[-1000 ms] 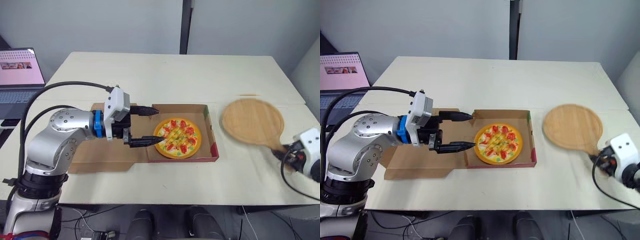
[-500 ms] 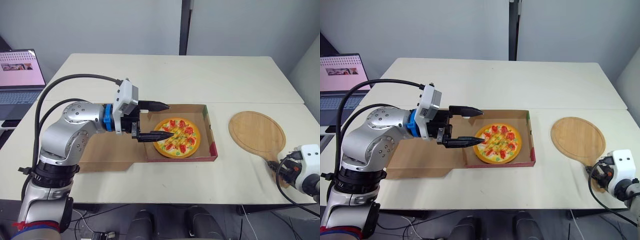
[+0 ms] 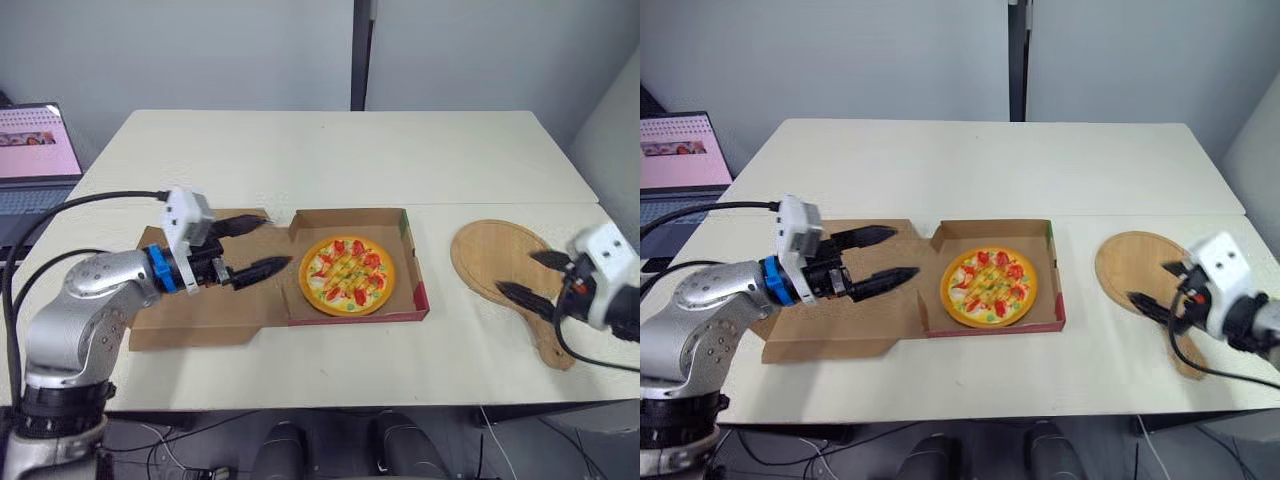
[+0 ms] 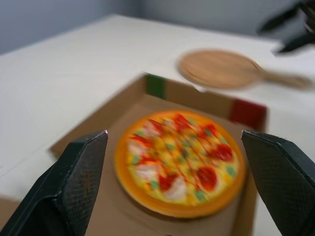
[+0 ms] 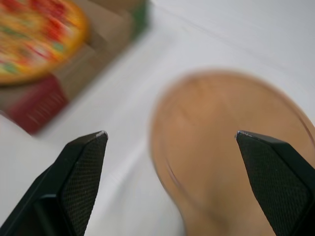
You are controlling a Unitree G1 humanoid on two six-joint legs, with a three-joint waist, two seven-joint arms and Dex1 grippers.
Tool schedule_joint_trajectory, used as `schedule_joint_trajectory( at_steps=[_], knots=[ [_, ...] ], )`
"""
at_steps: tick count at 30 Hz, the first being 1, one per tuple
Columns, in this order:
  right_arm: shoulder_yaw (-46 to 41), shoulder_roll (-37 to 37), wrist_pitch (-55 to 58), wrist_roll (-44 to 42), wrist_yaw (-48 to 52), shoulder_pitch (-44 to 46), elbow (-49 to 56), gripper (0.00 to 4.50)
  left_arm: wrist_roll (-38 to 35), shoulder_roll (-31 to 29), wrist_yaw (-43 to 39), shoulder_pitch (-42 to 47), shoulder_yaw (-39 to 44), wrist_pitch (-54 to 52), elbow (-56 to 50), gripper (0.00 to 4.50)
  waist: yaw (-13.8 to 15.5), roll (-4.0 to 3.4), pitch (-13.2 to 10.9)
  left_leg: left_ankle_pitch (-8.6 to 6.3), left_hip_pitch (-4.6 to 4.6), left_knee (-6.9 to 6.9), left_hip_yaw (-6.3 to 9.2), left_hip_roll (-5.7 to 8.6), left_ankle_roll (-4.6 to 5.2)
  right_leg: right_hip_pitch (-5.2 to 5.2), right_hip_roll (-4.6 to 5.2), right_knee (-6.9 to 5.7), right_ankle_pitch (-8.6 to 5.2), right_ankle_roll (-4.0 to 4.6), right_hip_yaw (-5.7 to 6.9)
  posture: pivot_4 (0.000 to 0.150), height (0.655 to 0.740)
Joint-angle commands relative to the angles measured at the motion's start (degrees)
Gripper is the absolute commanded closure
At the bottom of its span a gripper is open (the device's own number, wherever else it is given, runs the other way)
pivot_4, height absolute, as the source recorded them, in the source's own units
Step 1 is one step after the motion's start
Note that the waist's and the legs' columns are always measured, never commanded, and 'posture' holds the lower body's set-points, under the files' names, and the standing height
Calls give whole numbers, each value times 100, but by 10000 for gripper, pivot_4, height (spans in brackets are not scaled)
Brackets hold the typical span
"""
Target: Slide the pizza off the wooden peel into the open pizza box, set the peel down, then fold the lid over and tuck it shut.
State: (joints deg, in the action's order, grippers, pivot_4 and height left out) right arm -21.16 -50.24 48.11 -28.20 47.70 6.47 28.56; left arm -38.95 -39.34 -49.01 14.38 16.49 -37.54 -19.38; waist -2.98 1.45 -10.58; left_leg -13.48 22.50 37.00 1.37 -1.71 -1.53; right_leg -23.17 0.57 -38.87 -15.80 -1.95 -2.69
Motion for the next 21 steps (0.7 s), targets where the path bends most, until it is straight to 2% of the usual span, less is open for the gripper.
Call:
schedule_joint_trajectory(
  at_steps=[1, 5, 11, 13, 16, 21],
  knots=[
    [717, -80, -267, -217, 413, 872, -111, 197, -804, 366, 1047, -464, 949, -638, -394, 0, 14, 5, -2, 0, 3, 0, 2, 1, 0, -1, 2, 0, 0, 0, 2, 1500, 7325],
    [1727, 55, -599, -91, 852, 1923, -498, 197, -1983, 929, 2268, -1307, 1939, -1265, -725, 0, 60, 13, 1, 0, 5, 1, 8, -1, 0, -2, 12, 2, 1, 1, 9, 1500, 7325],
    [2569, 284, -816, -159, 1525, 2830, -786, 197, -4046, 1764, 4343, -2738, 2885, -1273, -1174, 0, 125, 24, 6, 0, 6, 3, 11, -2, 0, -1, 55, 0, 14, 22, 9, 1500, 7325],
    [2731, 352, -844, -189, 1693, 2982, -787, 197, -4883, 1890, 4976, -3212, 3012, -1090, -1144, 0, 139, 28, 8, 0, 9, 2, 15, 1, 0, -1, 60, 4, 16, 25, 12, 1500, 7325],
    [2883, 513, -862, -234, 1814, 3172, -829, 197, -5804, 1911, 5487, -3928, 2984, -927, -1152, 0, 153, 38, 14, 0, 10, 3, 23, -1, 0, -1, 71, 6, 16, 27, 16, 1500, 7325],
    [2982, 691, -826, -272, 1868, 3357, -884, 197, -6716, 1911, 6178, -4342, 2695, -434, -1114, 0, 156, 40, 16, 0, 8, 3, 13, 1, 0, 0, 57, 6, 4, 46, 19, 1500, 7325]
  ],
)
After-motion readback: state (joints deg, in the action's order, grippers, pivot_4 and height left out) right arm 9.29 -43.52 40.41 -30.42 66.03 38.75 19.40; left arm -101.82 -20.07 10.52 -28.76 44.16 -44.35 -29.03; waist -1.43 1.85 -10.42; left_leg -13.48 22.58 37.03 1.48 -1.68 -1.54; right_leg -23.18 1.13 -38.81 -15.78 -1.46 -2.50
